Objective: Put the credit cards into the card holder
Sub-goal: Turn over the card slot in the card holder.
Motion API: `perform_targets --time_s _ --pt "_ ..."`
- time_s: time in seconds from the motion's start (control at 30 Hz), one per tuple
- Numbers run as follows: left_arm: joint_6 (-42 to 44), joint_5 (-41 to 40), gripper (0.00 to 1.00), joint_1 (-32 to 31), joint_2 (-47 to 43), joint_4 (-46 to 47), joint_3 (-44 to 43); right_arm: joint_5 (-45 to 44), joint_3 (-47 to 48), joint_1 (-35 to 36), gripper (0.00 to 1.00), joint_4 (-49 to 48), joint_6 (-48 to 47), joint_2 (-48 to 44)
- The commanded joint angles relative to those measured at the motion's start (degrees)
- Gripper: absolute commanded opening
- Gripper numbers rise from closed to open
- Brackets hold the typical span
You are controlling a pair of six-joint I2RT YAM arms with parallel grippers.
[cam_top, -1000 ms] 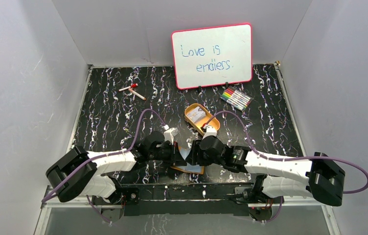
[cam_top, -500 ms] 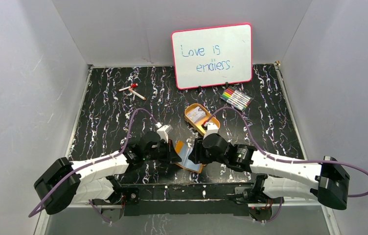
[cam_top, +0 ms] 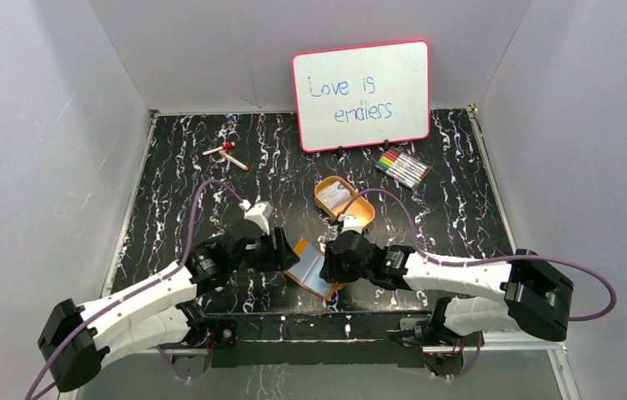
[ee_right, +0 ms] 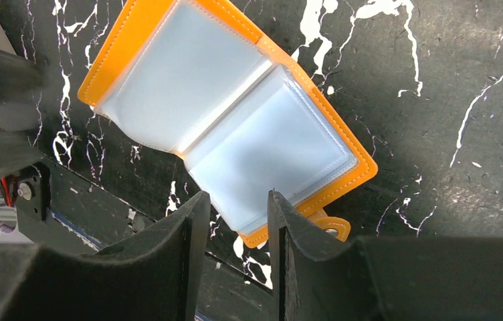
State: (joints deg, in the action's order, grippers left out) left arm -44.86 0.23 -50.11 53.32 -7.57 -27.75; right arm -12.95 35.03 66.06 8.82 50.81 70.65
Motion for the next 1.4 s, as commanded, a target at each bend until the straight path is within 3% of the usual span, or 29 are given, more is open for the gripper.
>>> perform_targets --time_s 0.0,0.17,0.3,0.53,0.7,1.03,1.37 --pt "2.11 -4.09 0.59 -0.26 -3.32 -4.54 -7.14 -1.12 -0.51 -0.38 0.46 -1.61 0.56 -0.36" --pt "3.14 4.70 0.62 -0.25 2.43 0.47 -11.20 -0.73 -1.33 -0.83 0.47 -2.32 0.47 0.83" --pt "1.76 11.59 0.53 -0.28 9.67 9.68 -10.86 -0.58 -2.07 -0.94 0.46 -3.52 0.40 1.49" --pt "0.72 9.44 0.17 -0.17 20.82 12.18 -7.80 -0.29 -2.60 -1.03 0.44 -3.08 0.08 1.35" --pt "-1.11 4.41 0.02 -0.17 22.34 10.32 -3.31 1.10 -3.42 -3.27 0.40 -2.43 -0.22 3.02" --pt "-6.97 -1.29 0.00 -0.17 18.26 10.00 3.47 6.28 -1.17 -8.52 0.43 -5.33 -4.25 9.03" --pt "-11.95 -5.32 0.00 -0.26 10.35 10.24 6.20 10.24 9.77 -14.74 0.45 -4.98 -14.52 19.53"
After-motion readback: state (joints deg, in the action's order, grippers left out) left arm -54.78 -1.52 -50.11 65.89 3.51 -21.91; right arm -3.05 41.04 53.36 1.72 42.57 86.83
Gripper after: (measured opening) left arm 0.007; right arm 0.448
